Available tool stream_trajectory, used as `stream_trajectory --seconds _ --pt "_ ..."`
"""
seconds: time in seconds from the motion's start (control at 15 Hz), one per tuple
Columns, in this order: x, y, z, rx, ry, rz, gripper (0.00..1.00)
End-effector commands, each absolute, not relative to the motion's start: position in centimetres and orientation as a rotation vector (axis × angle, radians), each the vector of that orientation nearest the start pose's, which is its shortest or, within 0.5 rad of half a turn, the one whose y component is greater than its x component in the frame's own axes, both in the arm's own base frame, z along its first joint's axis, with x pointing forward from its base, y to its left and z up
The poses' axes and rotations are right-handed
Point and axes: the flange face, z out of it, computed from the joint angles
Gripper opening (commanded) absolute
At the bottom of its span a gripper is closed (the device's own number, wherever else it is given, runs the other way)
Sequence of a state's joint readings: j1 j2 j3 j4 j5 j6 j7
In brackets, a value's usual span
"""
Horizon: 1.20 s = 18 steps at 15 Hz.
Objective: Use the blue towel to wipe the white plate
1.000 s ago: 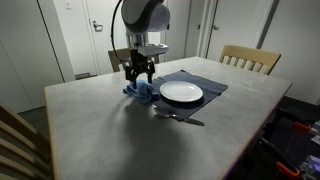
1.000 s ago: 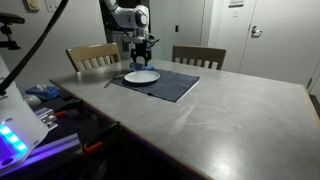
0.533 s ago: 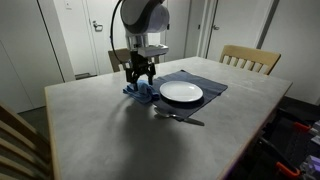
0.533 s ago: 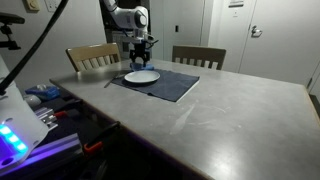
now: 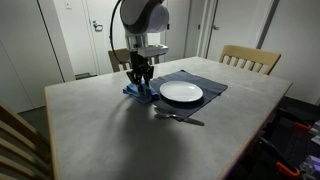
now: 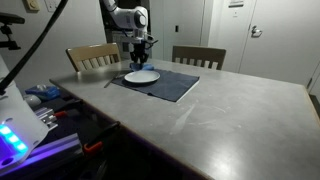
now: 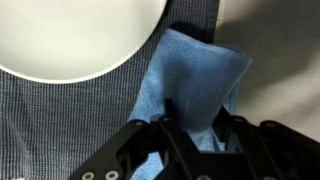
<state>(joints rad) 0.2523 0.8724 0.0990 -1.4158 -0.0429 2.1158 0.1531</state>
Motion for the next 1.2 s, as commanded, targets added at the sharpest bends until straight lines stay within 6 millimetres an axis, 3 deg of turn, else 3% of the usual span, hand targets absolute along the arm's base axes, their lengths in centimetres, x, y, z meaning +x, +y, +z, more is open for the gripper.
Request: stream_trajectory --seconds 0.0,0.2,0.67,1.13 --pt "66.8 23.2 16.5 -3.120 -0.317 0.297 0.12" --pt "66.6 23.5 16.8 -3.126 -0.337 0.291 0.00" --pt "66.0 24.4 18.2 -3.151 -0.437 0.266 0.02" --pt "64.9 25.4 21.1 -3.214 -0.505 0.197 0.02"
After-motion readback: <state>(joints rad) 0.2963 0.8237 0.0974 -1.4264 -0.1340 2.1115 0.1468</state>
